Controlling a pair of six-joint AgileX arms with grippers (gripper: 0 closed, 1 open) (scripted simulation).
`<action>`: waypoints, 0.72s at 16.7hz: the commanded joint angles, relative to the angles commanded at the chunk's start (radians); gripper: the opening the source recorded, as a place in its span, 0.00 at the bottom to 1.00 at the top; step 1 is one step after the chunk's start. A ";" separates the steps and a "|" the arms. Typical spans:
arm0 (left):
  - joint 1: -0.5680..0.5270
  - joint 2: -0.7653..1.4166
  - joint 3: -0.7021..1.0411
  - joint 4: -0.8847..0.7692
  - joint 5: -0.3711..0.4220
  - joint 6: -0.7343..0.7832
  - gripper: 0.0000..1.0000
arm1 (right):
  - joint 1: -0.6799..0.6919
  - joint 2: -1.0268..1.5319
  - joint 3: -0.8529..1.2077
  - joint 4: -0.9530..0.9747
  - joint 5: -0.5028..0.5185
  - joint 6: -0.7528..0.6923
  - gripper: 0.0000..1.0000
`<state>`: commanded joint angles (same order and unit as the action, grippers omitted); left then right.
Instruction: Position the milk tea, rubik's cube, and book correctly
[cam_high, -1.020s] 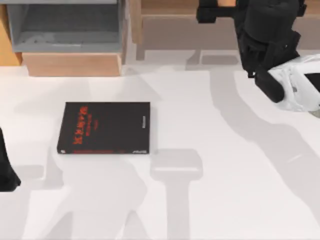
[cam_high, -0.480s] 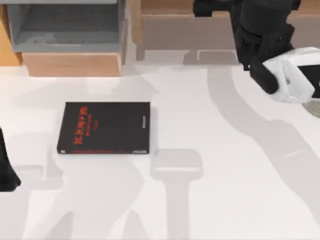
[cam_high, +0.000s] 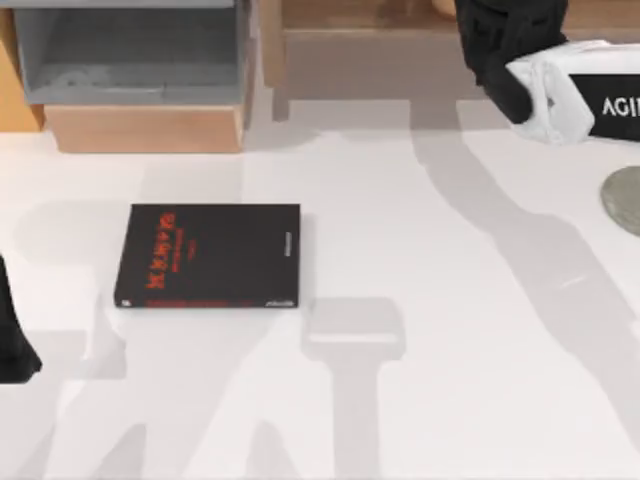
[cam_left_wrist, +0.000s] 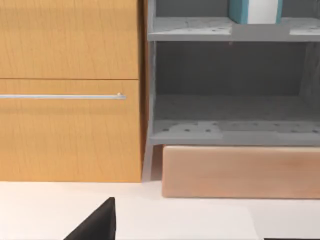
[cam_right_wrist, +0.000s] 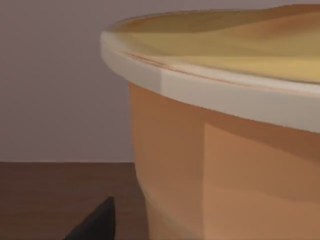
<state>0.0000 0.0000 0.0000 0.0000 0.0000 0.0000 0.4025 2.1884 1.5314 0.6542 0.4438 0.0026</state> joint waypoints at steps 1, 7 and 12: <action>0.000 0.000 0.000 0.000 0.000 0.000 1.00 | -0.003 0.007 0.010 -0.004 -0.003 0.000 1.00; 0.000 0.000 0.000 0.000 0.000 0.000 1.00 | -0.003 0.008 0.012 -0.005 -0.003 0.000 0.85; 0.000 0.000 0.000 0.000 0.000 0.000 1.00 | -0.003 0.008 0.012 -0.005 -0.003 0.000 0.47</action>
<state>0.0000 0.0000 0.0000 0.0000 0.0000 0.0000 0.3995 2.1966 1.5431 0.6495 0.4409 0.0027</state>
